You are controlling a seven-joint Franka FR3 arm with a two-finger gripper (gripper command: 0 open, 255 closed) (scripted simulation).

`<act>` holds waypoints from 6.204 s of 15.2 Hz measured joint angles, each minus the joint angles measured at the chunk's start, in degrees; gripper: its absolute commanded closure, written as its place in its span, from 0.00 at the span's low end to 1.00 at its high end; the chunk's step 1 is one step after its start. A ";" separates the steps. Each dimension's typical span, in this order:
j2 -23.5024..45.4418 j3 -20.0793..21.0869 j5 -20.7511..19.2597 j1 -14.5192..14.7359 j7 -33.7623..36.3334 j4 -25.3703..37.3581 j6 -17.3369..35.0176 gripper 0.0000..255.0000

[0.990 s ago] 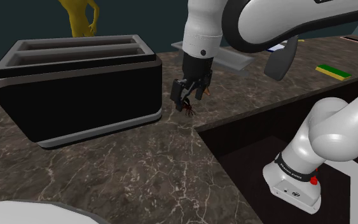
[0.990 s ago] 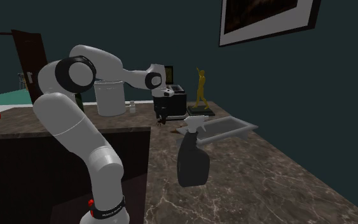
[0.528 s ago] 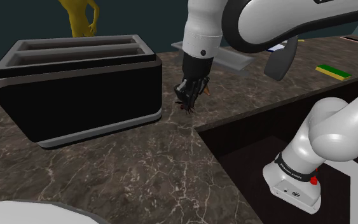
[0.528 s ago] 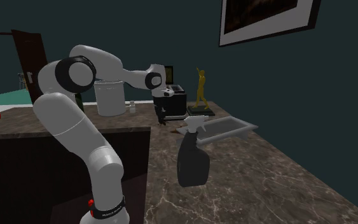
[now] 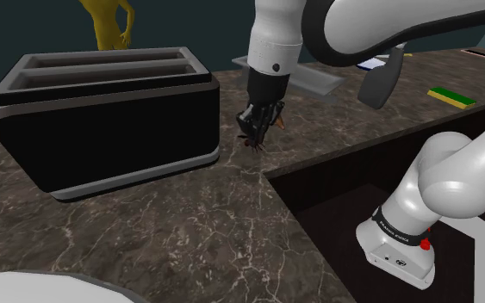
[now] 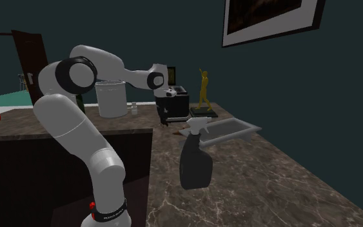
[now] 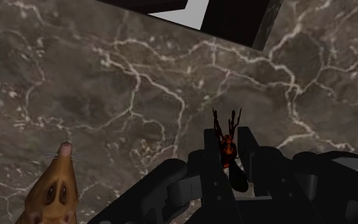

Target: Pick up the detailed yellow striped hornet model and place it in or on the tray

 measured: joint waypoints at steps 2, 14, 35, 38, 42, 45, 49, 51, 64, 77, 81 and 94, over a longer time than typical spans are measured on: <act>-0.10 -0.14 -0.11 -0.05 0.10 1.30 -1.38 1.00; -0.20 -1.31 -0.90 -0.51 0.38 10.45 -10.63 1.00; 2.42 -5.31 -3.15 -2.61 -2.93 25.72 -23.86 1.00; 2.91 -7.93 -4.07 -3.77 -6.58 26.19 -24.20 1.00; 3.80 -12.02 -5.47 -5.64 -12.40 26.51 -24.14 1.00; 5.42 -14.66 -6.50 -7.00 -16.19 28.47 -24.75 1.00; 7.52 -18.10 -7.64 -8.81 -21.38 29.79 -24.29 1.00; 9.44 -19.92 -8.21 -9.83 -24.15 32.24 -24.93 1.00; 20.28 -27.55 -9.27 -15.00 -36.94 42.29 -24.63 1.00; 17.79 -27.45 -9.39 -14.95 -37.13 29.50 -14.33 1.00; 17.70 -27.48 -9.39 -14.98 -37.19 29.01 -13.90 1.00; 18.84 -27.51 -9.35 -14.98 -37.08 35.67 -19.35 0.00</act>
